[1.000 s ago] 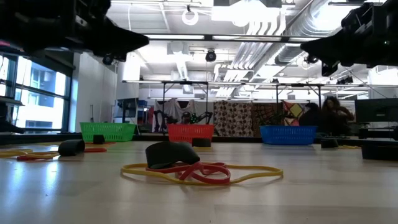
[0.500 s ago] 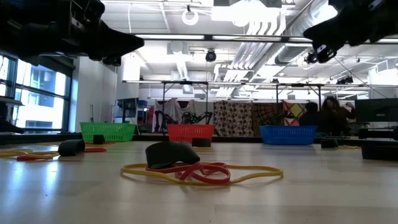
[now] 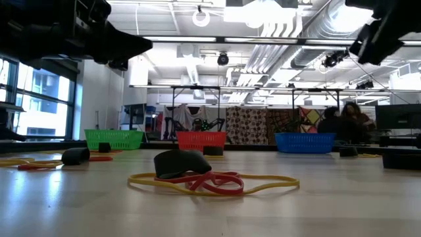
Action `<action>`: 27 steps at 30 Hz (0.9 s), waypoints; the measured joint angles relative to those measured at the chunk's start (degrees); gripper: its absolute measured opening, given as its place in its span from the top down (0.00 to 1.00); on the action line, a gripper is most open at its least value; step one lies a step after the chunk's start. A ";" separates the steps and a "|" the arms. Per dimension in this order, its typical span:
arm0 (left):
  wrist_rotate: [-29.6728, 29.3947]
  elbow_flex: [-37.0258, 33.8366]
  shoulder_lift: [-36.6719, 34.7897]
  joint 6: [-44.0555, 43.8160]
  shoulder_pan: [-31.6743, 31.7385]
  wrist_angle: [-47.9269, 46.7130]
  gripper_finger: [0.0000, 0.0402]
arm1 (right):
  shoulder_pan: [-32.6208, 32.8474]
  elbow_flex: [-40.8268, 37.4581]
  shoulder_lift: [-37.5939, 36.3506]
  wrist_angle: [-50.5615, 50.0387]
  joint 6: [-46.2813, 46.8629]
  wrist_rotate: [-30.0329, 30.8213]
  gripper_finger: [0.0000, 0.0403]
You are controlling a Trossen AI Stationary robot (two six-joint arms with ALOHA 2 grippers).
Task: Sort rubber bands into baskets
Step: Put the black rubber band into the red bin
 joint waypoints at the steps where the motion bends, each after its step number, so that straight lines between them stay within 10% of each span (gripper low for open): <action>1: 0.00 0.00 0.00 -0.23 -0.02 0.00 1.00 | 0.99 1.13 1.42 -2.06 1.75 -0.75 0.63; 27: 0.03 0.00 -0.02 -1.86 -0.01 -2.83 1.00 | 20.37 9.69 33.10 -12.42 18.19 -17.50 0.57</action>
